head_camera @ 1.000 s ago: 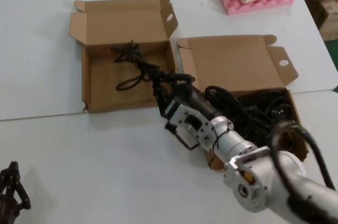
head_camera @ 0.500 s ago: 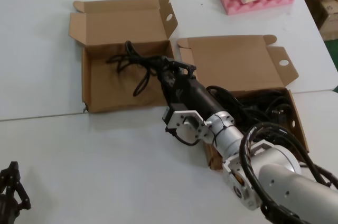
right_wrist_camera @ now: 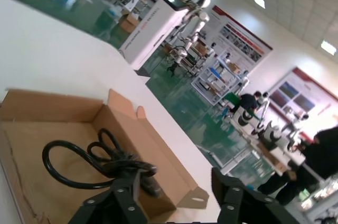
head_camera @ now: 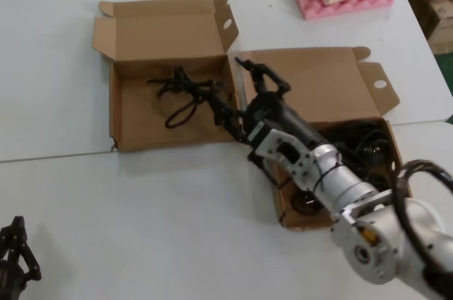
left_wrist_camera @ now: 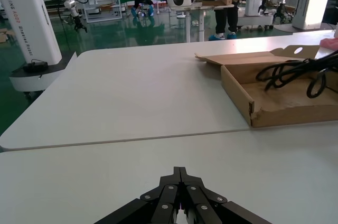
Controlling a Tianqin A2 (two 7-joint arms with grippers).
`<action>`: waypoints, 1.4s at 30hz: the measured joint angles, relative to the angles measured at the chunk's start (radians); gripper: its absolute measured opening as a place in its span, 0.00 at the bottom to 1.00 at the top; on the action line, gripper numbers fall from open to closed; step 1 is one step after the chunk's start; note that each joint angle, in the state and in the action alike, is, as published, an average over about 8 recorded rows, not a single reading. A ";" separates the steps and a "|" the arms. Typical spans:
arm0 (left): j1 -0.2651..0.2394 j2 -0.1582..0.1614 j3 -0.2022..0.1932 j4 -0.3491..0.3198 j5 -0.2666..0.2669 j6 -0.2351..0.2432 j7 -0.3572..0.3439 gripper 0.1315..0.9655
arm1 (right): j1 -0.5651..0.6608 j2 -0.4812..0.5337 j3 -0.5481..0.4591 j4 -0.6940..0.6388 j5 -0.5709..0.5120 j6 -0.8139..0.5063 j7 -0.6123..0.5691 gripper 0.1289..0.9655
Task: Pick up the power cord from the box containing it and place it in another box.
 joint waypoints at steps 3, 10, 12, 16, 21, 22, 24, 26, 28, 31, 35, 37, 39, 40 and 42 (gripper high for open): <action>0.000 0.000 0.000 0.000 0.000 0.000 0.000 0.04 | -0.021 0.042 0.040 0.078 0.035 -0.043 0.000 0.41; 0.000 0.000 0.000 0.000 0.000 0.000 0.000 0.04 | -0.097 0.095 0.179 0.245 0.121 -0.133 0.000 0.58; 0.000 0.000 0.000 0.000 0.000 0.000 0.000 0.04 | -0.130 0.103 0.242 0.308 0.158 -0.154 0.000 0.64; 0.000 0.000 0.000 0.000 0.000 0.000 0.000 0.04 | -0.202 0.101 0.383 0.460 0.222 -0.162 0.000 0.76; 0.000 0.000 0.000 0.000 0.000 0.000 0.000 0.04 | -0.269 0.074 0.513 0.647 0.205 -0.092 0.000 0.83; 0.000 0.000 0.000 0.000 0.000 0.000 0.000 0.04 | -0.276 0.069 0.525 0.670 0.195 -0.078 0.000 0.85; 0.000 0.000 0.000 0.000 0.000 0.000 0.000 0.04 | -0.287 0.064 0.539 0.700 0.178 -0.058 0.000 0.89; 0.000 0.000 0.000 0.000 0.000 0.000 0.000 0.04 | -0.293 0.061 0.546 0.709 0.175 -0.054 0.000 0.91; 0.000 0.000 0.000 0.000 0.000 0.000 0.000 0.04 | -0.300 0.059 0.552 0.710 0.179 -0.056 0.000 0.91; 0.000 0.000 0.000 0.000 0.000 0.000 0.000 0.04 | -0.317 0.055 0.566 0.709 0.191 -0.065 0.000 0.93; 0.000 0.000 0.000 0.000 0.000 0.000 0.000 0.06 | -0.346 0.049 0.590 0.706 0.212 -0.080 0.000 0.97; 0.000 0.000 0.000 0.000 0.000 0.000 0.000 0.08 | -0.362 0.045 0.604 0.705 0.223 -0.089 0.000 0.99; 0.000 0.000 0.000 0.000 0.000 0.000 0.000 0.09 | -0.379 0.041 0.618 0.704 0.236 -0.098 0.000 0.99; 0.000 0.000 0.000 0.000 0.000 0.000 0.000 0.10 | -0.388 0.039 0.625 0.703 0.242 -0.102 0.000 0.99; 0.000 0.000 0.000 0.000 0.000 0.000 0.000 0.12 | -0.406 0.035 0.640 0.702 0.254 -0.112 0.000 1.00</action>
